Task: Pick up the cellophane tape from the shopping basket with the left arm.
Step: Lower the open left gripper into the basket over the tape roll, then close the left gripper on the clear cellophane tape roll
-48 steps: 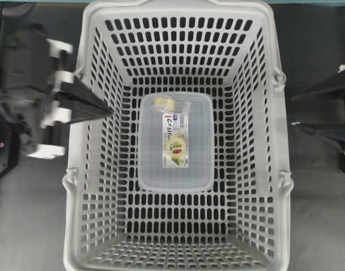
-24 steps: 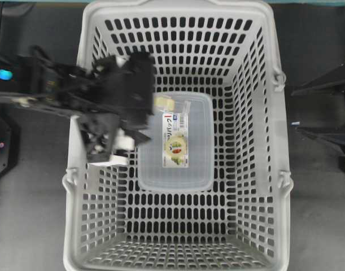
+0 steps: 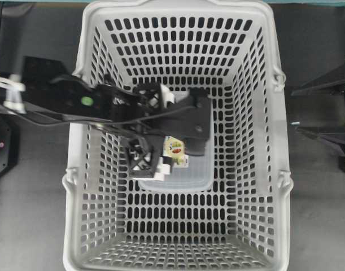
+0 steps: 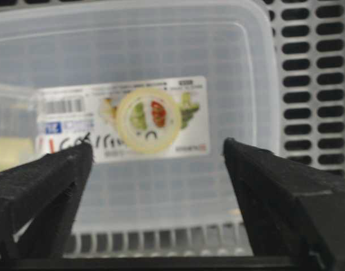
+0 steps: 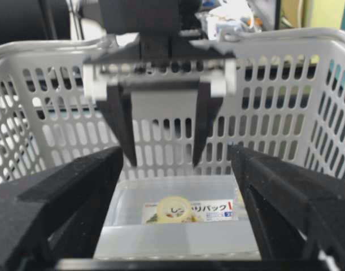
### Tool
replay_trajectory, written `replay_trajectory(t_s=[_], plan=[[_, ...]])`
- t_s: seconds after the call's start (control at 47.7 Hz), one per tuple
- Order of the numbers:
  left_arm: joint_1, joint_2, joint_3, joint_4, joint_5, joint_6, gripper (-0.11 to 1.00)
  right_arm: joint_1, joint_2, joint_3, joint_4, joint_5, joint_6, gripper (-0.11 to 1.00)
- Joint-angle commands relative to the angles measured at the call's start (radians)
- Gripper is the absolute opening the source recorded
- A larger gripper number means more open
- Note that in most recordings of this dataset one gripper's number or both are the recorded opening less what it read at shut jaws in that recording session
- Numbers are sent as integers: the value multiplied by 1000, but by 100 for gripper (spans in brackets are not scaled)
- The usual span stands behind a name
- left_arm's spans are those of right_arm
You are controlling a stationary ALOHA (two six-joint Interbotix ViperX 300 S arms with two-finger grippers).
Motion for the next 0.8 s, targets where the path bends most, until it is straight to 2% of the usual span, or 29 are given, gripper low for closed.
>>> replay_trajectory(t_s=[0.0, 0.314, 0.776], plan=[[-2, 28, -23, 3, -3, 0, 90, 0, 5, -21, 2, -9, 2, 75], [0, 101, -25, 3, -17, -3, 90, 0, 5, -21, 3, -17, 2, 75], [9, 137, -12, 3, -60, -5, 90, 2, 5, -20, 3, -18, 2, 75]])
